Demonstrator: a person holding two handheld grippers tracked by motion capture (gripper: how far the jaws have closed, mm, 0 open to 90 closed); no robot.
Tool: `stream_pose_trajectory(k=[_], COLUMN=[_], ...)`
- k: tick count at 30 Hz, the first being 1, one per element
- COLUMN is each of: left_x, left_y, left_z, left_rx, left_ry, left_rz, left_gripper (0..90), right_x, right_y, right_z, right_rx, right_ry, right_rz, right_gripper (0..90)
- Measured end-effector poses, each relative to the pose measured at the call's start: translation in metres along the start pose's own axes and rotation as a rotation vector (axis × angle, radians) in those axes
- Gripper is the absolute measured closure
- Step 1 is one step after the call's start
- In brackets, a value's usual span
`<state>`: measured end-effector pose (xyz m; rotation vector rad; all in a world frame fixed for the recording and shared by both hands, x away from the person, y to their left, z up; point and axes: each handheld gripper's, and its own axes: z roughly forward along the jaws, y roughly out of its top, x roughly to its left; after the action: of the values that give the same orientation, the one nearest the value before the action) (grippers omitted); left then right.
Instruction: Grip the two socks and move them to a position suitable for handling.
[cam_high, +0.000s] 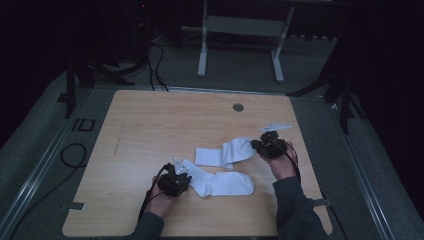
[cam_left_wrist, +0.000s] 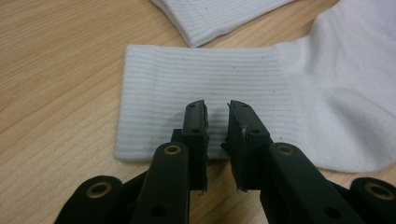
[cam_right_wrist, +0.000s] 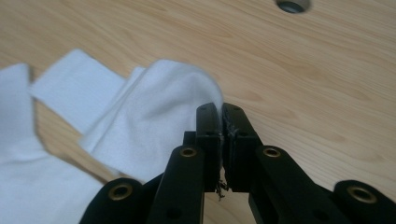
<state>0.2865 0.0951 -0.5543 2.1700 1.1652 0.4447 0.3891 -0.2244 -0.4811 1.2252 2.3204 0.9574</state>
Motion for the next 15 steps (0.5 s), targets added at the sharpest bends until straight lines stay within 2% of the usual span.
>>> stream_pose_trajectory(k=[3,8,15], left_x=[0.000,0.000,0.000], left_y=[0.000,0.000,0.000], left_z=[0.000,0.000,0.000], left_rx=[0.000,0.000,-0.001], left_ry=[0.000,0.002,0.002], left_rz=[0.000,0.000,-0.001], left_gripper=[77.2,77.2,77.2], right_x=[-0.012,-0.020,-0.033], right_y=[-0.004,-0.009,-0.022], right_z=[-0.004,-0.006,-0.004], right_rx=[0.012,0.039,0.075], right_ry=[-0.029,-0.060,-0.069], right_rz=[0.014,0.007,0.028], right_gripper=[85.7,85.3,85.0])
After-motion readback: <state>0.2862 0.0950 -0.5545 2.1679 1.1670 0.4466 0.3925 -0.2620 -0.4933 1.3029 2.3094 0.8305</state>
